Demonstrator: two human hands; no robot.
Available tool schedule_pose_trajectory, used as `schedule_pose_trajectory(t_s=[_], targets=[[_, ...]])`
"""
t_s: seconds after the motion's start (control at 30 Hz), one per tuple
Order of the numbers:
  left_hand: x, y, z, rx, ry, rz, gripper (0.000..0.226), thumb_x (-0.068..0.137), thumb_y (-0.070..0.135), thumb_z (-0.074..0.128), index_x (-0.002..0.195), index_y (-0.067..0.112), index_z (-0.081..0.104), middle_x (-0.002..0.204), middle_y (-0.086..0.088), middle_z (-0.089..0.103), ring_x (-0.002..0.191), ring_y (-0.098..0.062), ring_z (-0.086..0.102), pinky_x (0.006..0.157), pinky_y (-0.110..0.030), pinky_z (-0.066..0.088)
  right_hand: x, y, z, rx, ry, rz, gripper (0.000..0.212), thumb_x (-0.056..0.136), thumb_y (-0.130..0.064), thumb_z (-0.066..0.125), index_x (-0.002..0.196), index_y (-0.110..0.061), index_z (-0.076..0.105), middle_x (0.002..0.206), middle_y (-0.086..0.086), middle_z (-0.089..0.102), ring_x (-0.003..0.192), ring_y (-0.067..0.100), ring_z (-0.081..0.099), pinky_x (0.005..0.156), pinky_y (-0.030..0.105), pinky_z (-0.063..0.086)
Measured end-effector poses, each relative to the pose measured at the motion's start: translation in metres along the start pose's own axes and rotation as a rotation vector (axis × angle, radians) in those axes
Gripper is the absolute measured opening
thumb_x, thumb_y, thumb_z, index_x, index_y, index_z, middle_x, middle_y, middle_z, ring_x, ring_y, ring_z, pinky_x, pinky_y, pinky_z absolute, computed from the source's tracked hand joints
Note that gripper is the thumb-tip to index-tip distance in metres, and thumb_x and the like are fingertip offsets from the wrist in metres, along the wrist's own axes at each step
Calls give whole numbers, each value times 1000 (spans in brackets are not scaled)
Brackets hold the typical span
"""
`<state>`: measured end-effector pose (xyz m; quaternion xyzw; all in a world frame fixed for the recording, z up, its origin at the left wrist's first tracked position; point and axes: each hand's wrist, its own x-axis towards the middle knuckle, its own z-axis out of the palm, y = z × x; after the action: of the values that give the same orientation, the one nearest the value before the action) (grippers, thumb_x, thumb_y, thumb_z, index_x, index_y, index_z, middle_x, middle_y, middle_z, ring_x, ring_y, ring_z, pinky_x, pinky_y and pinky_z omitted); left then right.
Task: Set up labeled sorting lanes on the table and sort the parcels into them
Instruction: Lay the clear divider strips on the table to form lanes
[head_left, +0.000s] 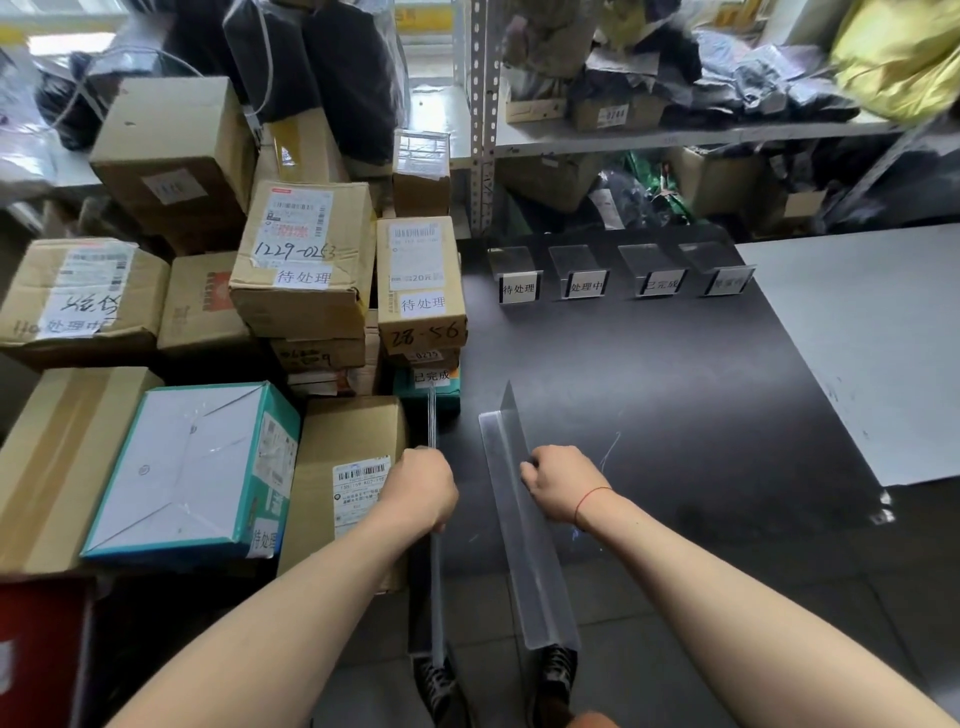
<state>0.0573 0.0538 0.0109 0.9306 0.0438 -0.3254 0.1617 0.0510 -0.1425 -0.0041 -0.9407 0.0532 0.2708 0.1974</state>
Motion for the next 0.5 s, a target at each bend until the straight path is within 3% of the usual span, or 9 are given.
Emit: schedule_pose_trajectory(t_s=[0.1,0.23,0.37,0.43,0.5], targets=[[-9,4,-9,48,-20,-84,34,95,23,77,120,1,73,98,-8,63,106,-31,73,76,-32,56,-5,4,-5,8,-66,-8,30,99,-33,46,84,-12,62,87,16,73,82,38,73,81,38,60],[-7,2,-9,34,4,-137,27,90,14,80,112,1,73,95,-8,69,95,-30,74,71,-34,58,-11,8,-10,-26,-156,-3,34,91,-28,46,88,-3,70,85,19,76,79,40,75,80,43,64],[-5,5,-12,16,17,-97,13,94,9,70,105,2,74,92,-11,76,88,-31,78,70,-34,61,-15,8,-8,-65,-187,4,27,90,-26,47,70,-10,58,80,19,72,80,39,75,78,35,63],[-8,10,-14,87,91,-103,21,98,9,64,116,1,69,108,-14,75,104,-34,75,81,-38,59,-18,7,-6,-76,-188,15,25,92,-24,49,73,-10,58,91,24,75,87,40,75,79,36,62],[-15,19,-19,126,246,-53,25,100,9,59,124,5,59,119,-15,71,114,-38,70,79,-41,54,-19,7,-2,-69,-177,35,22,92,-22,49,80,-8,62,97,25,76,90,40,74,80,36,61]])
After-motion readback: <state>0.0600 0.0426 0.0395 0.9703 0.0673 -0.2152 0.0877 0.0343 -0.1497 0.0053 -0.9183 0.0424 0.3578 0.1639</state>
